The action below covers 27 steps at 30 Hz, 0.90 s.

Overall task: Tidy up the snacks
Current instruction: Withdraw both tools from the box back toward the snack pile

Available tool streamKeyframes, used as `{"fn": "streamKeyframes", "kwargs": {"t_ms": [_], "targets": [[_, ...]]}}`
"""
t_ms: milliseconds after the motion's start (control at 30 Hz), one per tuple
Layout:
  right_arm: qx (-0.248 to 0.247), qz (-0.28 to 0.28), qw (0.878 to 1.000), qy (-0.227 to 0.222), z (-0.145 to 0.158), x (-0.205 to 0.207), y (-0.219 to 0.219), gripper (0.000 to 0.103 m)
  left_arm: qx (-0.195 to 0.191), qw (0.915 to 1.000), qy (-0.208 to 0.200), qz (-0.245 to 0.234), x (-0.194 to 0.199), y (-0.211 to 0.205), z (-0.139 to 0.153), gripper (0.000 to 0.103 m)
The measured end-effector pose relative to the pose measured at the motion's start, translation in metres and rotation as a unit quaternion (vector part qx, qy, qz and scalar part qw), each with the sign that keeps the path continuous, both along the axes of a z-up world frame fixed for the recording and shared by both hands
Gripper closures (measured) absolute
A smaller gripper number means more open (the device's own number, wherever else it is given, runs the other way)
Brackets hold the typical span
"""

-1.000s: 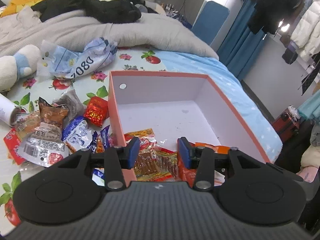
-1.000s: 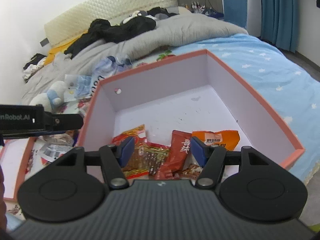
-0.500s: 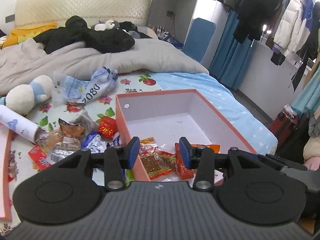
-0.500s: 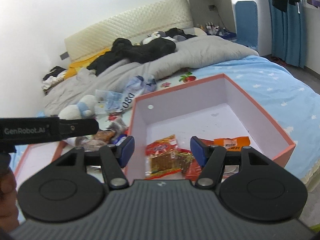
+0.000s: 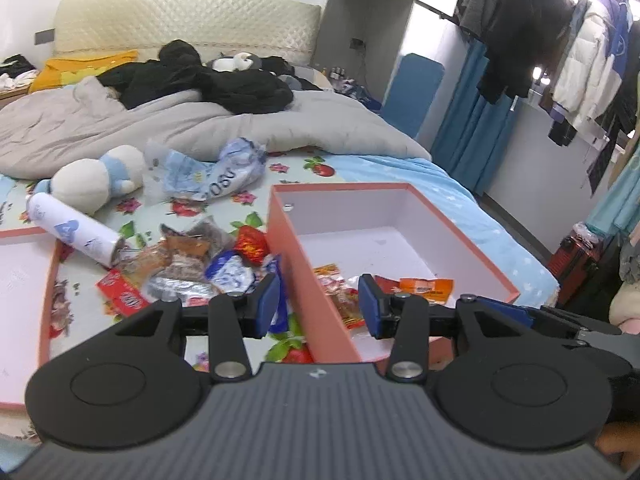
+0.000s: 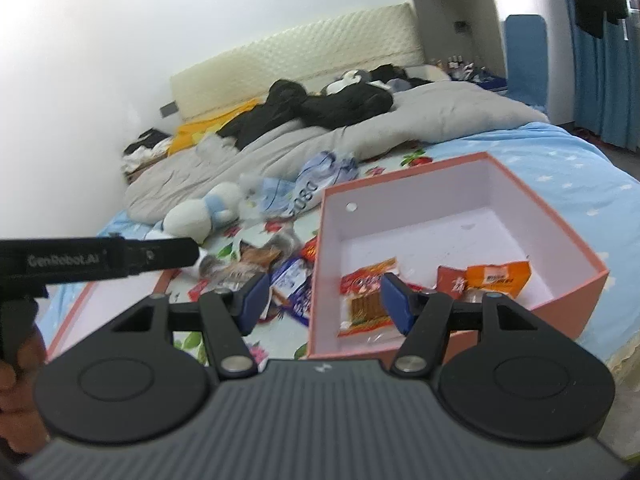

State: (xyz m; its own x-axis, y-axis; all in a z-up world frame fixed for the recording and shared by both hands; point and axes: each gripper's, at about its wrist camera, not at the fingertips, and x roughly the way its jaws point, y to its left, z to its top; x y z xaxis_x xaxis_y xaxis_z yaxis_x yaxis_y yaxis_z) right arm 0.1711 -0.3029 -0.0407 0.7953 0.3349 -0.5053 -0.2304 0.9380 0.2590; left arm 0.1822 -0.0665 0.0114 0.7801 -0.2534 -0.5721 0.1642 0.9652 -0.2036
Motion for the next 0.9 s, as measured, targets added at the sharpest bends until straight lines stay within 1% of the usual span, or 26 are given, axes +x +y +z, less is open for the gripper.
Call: {"fn": "streamKeyframes", "kwargs": {"t_ms": [167,300,400,467,633,767,833,900], "targets": [[0.004,0.013,1.0,-0.004,-0.001,-0.01,0.008,0.039,-0.003,0.9998,0.001,0.021,-0.018,0.019,-0.003,0.054],[0.003,0.025,1.0,-0.008,-0.004,-0.019,0.017,0.039,-0.003,0.9994,0.006,0.035,-0.031,0.029,-0.011,0.049],[-0.005,0.046,0.999,-0.005,-0.011,-0.027,0.028,0.039,-0.001,0.9992,0.011,0.039,-0.042,0.035,-0.018,0.048],[-0.009,0.055,0.998,0.001,-0.015,-0.032,0.036,0.039,0.007,0.9989,0.013,0.043,-0.052,0.04,-0.024,0.048],[-0.014,0.084,0.996,0.005,-0.024,-0.051,0.056,0.039,0.006,0.9969,0.029,0.073,-0.071,0.058,-0.037,0.048],[-0.016,0.099,0.995,0.005,-0.027,-0.058,0.07,0.039,0.005,0.9957,0.03,0.088,-0.077,0.072,-0.043,0.047],[-0.021,0.101,0.995,-0.001,-0.028,-0.057,0.076,0.039,0.004,0.9946,0.035,0.097,-0.074,0.078,-0.046,0.047],[-0.033,0.103,0.994,0.002,-0.029,-0.053,0.086,0.039,0.002,0.9928,0.027,0.117,-0.068,0.086,-0.047,0.047]]}}
